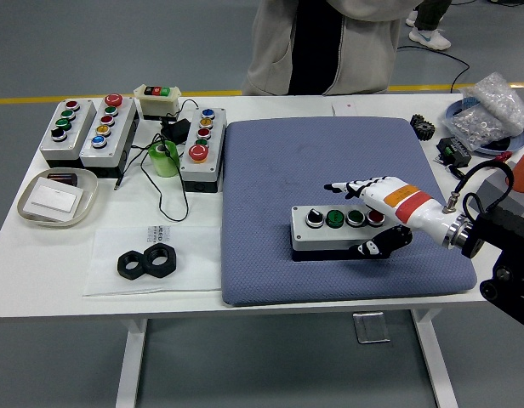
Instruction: Pick up the button,place it on the desk,press the button,press the button
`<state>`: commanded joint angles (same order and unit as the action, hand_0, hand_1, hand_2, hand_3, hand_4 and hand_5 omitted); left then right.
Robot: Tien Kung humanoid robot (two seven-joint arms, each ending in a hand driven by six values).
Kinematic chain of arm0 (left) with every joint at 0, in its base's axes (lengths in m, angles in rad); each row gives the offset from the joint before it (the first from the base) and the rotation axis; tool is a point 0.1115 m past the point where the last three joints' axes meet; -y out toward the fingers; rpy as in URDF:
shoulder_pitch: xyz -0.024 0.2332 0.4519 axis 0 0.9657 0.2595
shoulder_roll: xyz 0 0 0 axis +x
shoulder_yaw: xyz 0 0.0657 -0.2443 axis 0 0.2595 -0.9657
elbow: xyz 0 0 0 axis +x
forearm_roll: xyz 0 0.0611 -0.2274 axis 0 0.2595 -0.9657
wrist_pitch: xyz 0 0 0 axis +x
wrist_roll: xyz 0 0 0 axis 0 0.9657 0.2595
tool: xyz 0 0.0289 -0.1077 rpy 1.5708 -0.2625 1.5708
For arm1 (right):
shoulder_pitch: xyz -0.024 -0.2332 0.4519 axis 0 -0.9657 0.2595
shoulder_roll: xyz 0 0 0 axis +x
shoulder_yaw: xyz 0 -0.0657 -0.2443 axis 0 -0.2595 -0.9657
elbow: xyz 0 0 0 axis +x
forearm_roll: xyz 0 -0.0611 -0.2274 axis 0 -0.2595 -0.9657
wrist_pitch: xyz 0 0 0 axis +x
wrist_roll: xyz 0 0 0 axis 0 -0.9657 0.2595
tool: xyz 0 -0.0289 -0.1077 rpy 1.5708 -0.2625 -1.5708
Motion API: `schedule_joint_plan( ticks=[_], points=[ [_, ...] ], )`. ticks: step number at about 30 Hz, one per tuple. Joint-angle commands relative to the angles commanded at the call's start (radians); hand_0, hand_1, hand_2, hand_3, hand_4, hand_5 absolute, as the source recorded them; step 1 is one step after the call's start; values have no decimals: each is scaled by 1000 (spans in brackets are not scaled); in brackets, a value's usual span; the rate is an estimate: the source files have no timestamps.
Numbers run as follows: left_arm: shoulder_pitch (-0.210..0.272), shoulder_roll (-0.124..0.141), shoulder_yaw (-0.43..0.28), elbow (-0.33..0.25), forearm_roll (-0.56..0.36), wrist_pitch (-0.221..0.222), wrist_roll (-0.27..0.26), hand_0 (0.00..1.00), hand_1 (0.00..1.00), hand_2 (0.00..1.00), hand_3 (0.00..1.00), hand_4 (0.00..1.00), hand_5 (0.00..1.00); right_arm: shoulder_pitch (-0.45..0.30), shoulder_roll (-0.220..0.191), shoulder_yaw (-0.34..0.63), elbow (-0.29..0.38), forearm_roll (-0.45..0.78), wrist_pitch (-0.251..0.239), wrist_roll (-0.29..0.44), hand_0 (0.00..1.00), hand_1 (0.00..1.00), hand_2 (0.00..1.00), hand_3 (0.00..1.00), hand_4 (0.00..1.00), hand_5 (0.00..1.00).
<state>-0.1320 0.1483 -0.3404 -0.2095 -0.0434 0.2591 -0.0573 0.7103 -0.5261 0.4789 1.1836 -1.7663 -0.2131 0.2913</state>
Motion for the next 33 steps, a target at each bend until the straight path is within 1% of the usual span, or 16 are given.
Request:
schedule_joint_plan(
  ticks=[1, 6, 10, 12, 18, 21, 22, 23, 24, 25, 27, 28, 29, 30, 31, 33],
  points=[
    [0, 0, 0, 0, -1, 0, 0, 763, 826, 860, 826, 626, 998, 0, 0, 0, -1, -1, 1, -1, 877, 808, 928, 982, 889, 52],
    [0, 0, 0, 0, -1, 0, 0, 763, 826, 860, 826, 626, 998, -4, -5, 6, 12, -2, 6, -4, 877, 808, 928, 982, 889, 52],
    [0, 0, -2, 1, 2, 0, 0, 763, 826, 860, 826, 627, 998, -16, -17, 21, 45, -1, 11, -4, 889, 811, 936, 985, 889, 53],
    [0, 0, 0, 1, -1, -1, -1, 763, 826, 860, 826, 627, 998, -28, -34, 34, 84, 8, 22, -9, 889, 811, 936, 985, 889, 53],
    [-1, 1, 0, 1, 0, -2, -1, 763, 826, 860, 826, 627, 998, -50, -69, 62, 189, 42, 48, -26, 894, 819, 942, 996, 905, 57],
    [-2, 1, 0, 1, 0, -2, -1, 762, 826, 860, 826, 627, 998, -65, -80, 86, 229, 70, 49, -29, 904, 824, 951, 998, 908, 59],
    [-2, 1, 1, 1, -1, -2, -2, 762, 826, 860, 826, 627, 998, -74, -86, 106, 251, 92, 45, -32, 904, 824, 951, 998, 908, 59],
    [-2, 1, 1, 1, -2, -2, -2, 762, 826, 860, 826, 627, 998, -78, -88, 114, 259, 100, 41, -35, 904, 824, 951, 998, 908, 59],
    [-3, 1, 2, 1, -3, -2, -3, 762, 826, 860, 826, 627, 998, -85, -93, 131, 275, 117, 22, -43, 904, 824, 951, 998, 908, 59],
    [-3, 1, 2, 1, -3, -2, -3, 761, 826, 860, 826, 627, 998, -90, -96, 142, 283, 126, 8, -44, 876, 795, 898, 969, 901, 77],
    [-3, 1, 2, 1, -3, -2, -3, 761, 826, 860, 826, 627, 998, -96, -101, 161, 287, 128, -35, -28, 876, 795, 898, 969, 901, 77],
    [-3, 1, 2, 1, -3, -2, -3, 761, 826, 860, 826, 627, 998, -97, -101, 163, 287, 128, -42, -27, 876, 795, 898, 969, 901, 77],
    [-3, 2, 3, 1, -4, -2, -3, 761, 826, 860, 826, 627, 998, -101, -104, 176, 283, 109, -73, -26, 876, 795, 898, 969, 901, 77],
    [-3, 2, 3, 1, -4, -2, -3, 761, 826, 860, 826, 627, 998, -105, -108, 186, 281, 104, -94, -31, 876, 795, 898, 969, 901, 77],
    [-3, 2, 3, 1, -4, -2, -3, 760, 827, 860, 825, 630, 998, -108, -110, 192, 279, 102, -112, -36, 504, 403, 465, 790, 554, 2],
    [-3, 2, 2, 1, -3, -2, -3, 760, 827, 860, 825, 630, 998, -120, -115, 214, 275, 100, -135, -51, 504, 403, 465, 790, 554, 2]
  ],
)
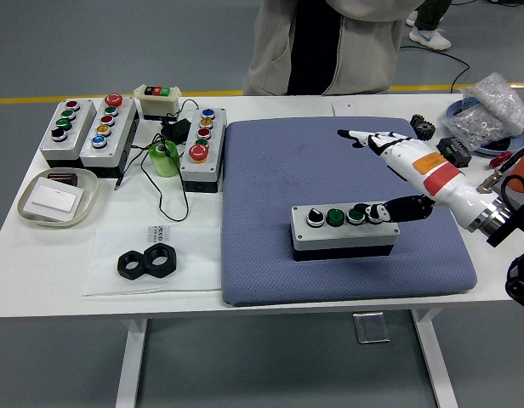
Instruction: Pick up the button,place it on the desk,press the button,press the button
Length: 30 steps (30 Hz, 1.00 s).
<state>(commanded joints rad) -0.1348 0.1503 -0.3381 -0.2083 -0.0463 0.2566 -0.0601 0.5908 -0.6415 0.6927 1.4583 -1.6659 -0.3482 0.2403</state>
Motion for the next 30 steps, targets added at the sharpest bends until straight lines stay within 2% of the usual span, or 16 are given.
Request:
schedule_joint_plan(
  ticks=[3, 4, 7, 9, 10, 12, 15, 16, 21, 22, 30],
  points=[
    [0, 0, 1, 0, 0, -1, 0, 760, 827, 860, 825, 630, 998, -13, -7, 31, -4, -9, 11, -10, 504, 403, 465, 790, 554, 2],
    [1, 0, 0, 0, 0, -1, 0, 762, 827, 859, 826, 627, 998, -17, -10, 42, -5, -11, 23, -14, 431, 246, 342, 744, 633, 2],
    [1, 0, 1, 0, -1, 0, -1, 762, 827, 859, 826, 627, 998, -27, -20, 65, -7, -13, 73, -20, 431, 246, 342, 744, 633, 2],
    [1, 0, 0, 0, 0, 0, 0, 762, 827, 859, 826, 627, 998, -38, -29, 83, -9, -18, 132, -31, 431, 246, 342, 744, 633, 2],
    [1, -1, 0, 0, 1, 0, 0, 761, 826, 859, 826, 628, 998, -42, -32, 87, -10, -18, 156, -36, 370, 176, 281, 720, 552, 2],
    [2, -1, 0, 0, 0, 0, -1, 761, 826, 859, 826, 628, 998, -51, -37, 89, -11, -22, 191, -47, 370, 176, 281, 720, 552, 2],
    [2, -1, 0, 0, 1, 1, 0, 761, 826, 859, 826, 628, 998, -58, -39, 85, -13, -36, 202, -56, 370, 176, 281, 720, 552, 2],
    [3, -2, -2, 0, 3, 1, 0, 761, 826, 859, 826, 628, 998, -62, -40, 82, -13, -48, 206, -59, 363, 166, 264, 712, 511, 2],
    [4, -2, -2, 0, 5, 1, 1, 761, 826, 859, 826, 628, 998, -72, -45, 73, -14, -73, 225, -68, 363, 166, 264, 712, 511, 2],
    [5, -2, -3, 0, 6, 1, 1, 761, 826, 859, 826, 630, 998, -76, -46, 74, -13, -71, 243, -65, 345, 129, 232, 695, 458, 2],
    [8, -1, -4, -1, 10, 1, 0, 761, 826, 859, 826, 628, 998, -78, -43, 58, -11, -72, 264, -63, 333, 109, 219, 687, 446, 2]
  ],
)
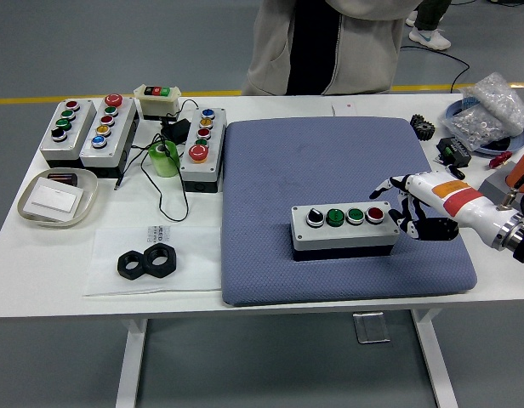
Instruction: Pick up the button,place it on the desk,press the button,press the button
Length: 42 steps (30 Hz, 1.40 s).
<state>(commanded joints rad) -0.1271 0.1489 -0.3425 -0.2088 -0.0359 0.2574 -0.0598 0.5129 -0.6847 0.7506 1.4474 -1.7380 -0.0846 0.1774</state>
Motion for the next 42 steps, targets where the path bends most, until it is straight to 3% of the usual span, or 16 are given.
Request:
schedule_joint_plan(
  ticks=[27, 42],
  points=[
    [-7, 0, 7, 0, -12, -1, -2, 762, 826, 859, 826, 628, 998, 2, 21, -25, -73, -16, 35, -21, 328, 109, 211, 683, 449, 2],
    [-8, -1, 4, 0, -8, -1, -1, 762, 826, 859, 827, 629, 998, 1, 26, -46, -77, -29, 54, -29, 328, 96, 207, 672, 458, 2]
  ],
)
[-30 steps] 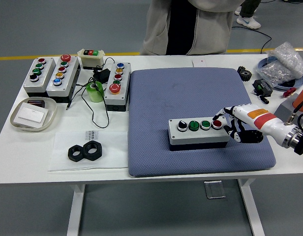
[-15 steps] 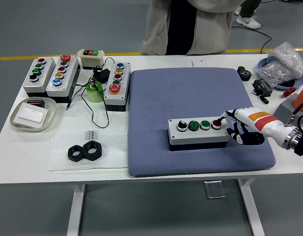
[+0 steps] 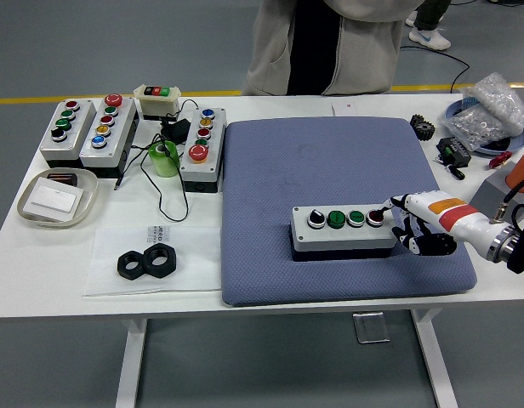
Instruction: Pick up the button,place it on the desk,press the button,press the button
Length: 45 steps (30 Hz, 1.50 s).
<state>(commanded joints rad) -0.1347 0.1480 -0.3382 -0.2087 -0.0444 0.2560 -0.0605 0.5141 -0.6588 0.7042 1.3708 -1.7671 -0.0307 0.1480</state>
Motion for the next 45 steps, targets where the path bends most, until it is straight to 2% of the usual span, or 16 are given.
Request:
schedule_joint_plan(
  ticks=[5, 10, 18, 31, 45],
  points=[
    [-1, 0, 1, 0, -1, 0, 0, 762, 826, 859, 826, 629, 998, -1, 1, 5, 4, 0, -4, 2, 334, 100, 210, 673, 466, 2],
    [-2, 0, 0, 0, -1, -1, -1, 761, 826, 859, 826, 628, 998, -4, -6, 37, 44, 4, -29, 10, 334, 100, 211, 678, 466, 2],
    [-2, 0, -4, 0, 4, 0, 1, 761, 826, 860, 826, 628, 998, 5, 14, 38, 99, -8, -25, -3, 333, 99, 210, 677, 466, 2],
    [-2, -1, -6, 0, 8, 0, 3, 760, 826, 859, 826, 628, 998, 27, 48, 3, 67, -7, -18, -15, 337, 101, 210, 677, 467, 2],
    [6, -1, -15, -1, 24, 2, 9, 761, 826, 859, 826, 628, 998, 33, 61, -26, 17, -3, -11, -19, 337, 101, 210, 676, 477, 2]
  ],
)
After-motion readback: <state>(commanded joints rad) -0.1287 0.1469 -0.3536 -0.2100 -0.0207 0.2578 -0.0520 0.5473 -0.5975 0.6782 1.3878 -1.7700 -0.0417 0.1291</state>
